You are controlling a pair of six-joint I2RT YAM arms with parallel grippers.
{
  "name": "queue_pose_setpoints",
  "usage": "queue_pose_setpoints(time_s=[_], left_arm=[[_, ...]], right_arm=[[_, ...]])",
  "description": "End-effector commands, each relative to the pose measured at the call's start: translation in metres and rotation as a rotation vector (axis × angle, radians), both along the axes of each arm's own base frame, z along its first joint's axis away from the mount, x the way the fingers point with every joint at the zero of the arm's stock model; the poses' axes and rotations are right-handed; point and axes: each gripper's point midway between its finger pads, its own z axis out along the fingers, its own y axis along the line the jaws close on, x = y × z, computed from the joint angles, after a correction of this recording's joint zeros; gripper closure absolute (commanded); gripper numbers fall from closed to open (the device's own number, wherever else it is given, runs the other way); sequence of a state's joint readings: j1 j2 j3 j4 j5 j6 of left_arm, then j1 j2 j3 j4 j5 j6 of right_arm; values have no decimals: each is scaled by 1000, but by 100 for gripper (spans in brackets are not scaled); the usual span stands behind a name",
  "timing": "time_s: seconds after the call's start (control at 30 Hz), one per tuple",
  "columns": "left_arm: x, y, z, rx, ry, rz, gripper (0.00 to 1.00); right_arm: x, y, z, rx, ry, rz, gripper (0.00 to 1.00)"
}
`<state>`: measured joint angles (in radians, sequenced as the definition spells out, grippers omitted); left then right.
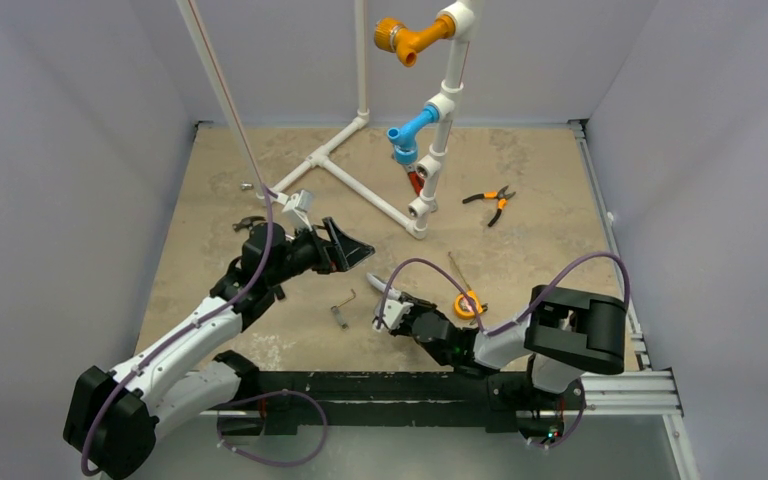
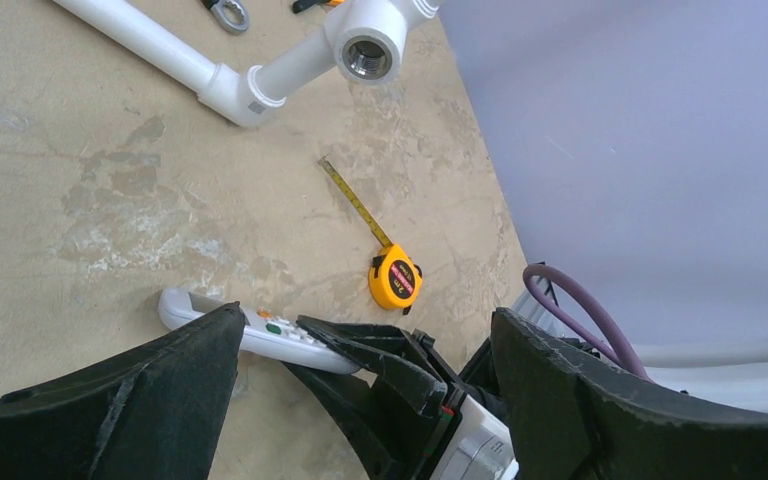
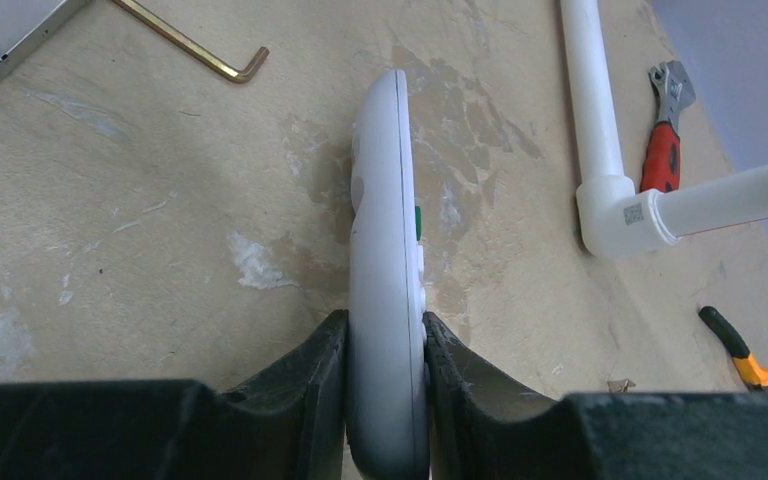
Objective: Load the batteries into the remote control
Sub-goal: Place the remote control at the center of the board.
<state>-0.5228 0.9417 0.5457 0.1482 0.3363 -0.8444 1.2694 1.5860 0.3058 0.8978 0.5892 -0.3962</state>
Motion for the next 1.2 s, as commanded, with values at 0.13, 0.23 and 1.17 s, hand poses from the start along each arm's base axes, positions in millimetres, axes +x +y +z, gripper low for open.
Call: queue_pose_setpoints(time_s=[0.13,0.23,1.17], left_arm=[[3,1,13,-13,-59,-1,10],[3,0,13,-16,-58,-4,10],[7,12,7,31,-43,47,7]], right_arm=[[-3,11,4,52,12,18,68],[-5,12,0,53,32,23,63],[22,-17,81,984,454,-27,26]])
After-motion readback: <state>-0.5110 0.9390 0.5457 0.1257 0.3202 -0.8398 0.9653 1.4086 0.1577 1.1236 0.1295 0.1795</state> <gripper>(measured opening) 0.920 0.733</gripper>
